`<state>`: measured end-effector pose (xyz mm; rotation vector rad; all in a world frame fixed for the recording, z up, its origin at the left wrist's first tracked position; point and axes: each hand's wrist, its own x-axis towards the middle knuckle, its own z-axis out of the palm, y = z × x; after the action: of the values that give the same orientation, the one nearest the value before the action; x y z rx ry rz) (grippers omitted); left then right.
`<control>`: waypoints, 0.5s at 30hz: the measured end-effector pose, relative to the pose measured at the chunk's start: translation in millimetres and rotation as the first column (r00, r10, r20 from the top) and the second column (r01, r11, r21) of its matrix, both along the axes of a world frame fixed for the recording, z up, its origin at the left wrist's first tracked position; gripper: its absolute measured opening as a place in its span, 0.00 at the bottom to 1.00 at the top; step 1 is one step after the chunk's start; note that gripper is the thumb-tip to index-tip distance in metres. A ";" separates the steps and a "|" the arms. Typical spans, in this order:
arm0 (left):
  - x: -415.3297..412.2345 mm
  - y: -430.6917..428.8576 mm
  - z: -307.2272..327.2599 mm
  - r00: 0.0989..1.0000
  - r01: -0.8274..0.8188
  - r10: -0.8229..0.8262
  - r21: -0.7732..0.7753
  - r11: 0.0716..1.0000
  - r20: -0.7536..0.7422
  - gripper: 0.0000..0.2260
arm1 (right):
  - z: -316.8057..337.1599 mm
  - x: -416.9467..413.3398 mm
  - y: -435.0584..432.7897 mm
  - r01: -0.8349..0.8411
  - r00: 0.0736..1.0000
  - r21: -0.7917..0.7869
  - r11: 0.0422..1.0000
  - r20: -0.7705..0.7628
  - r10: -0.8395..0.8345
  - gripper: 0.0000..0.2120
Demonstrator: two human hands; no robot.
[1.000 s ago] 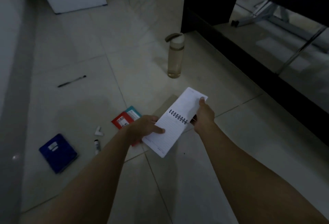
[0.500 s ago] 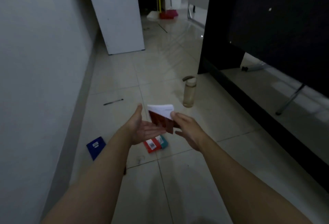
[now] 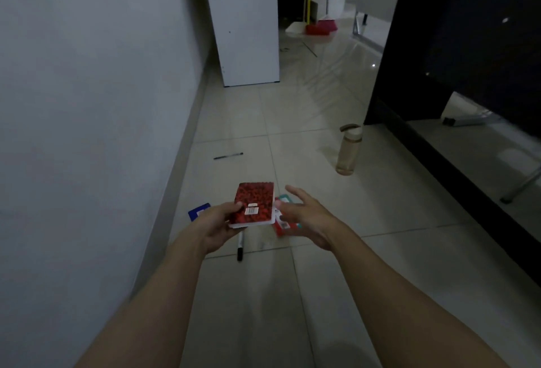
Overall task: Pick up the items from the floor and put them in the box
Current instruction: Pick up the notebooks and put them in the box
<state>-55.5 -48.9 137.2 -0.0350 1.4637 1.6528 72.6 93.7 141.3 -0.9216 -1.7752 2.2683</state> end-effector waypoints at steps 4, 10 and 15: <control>-22.2 0.3 -27.3 0.990 0.053 -0.063 -0.079 0.995 -0.124 0.04 | -34.4 -48.4 -18.3 -0.033 0.997 -0.065 0.997 0.070 0.037 0.21; -89.8 -37.2 -117.4 0.758 0.017 -0.405 -0.605 0.796 -0.512 0.12 | -115.8 -114.4 -39.0 0.174 0.957 0.108 0.979 0.214 -0.194 0.14; -146.5 -55.1 -195.1 0.770 -0.068 -0.430 -0.732 0.678 -0.471 0.13 | -181.9 -161.9 -39.8 0.231 0.931 0.148 0.962 0.255 -0.263 0.08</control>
<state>-202.0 -104.0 -57.9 0.2479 2.4721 0.8156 -89.3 53.9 -40.6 -1.4027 -1.7491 1.9382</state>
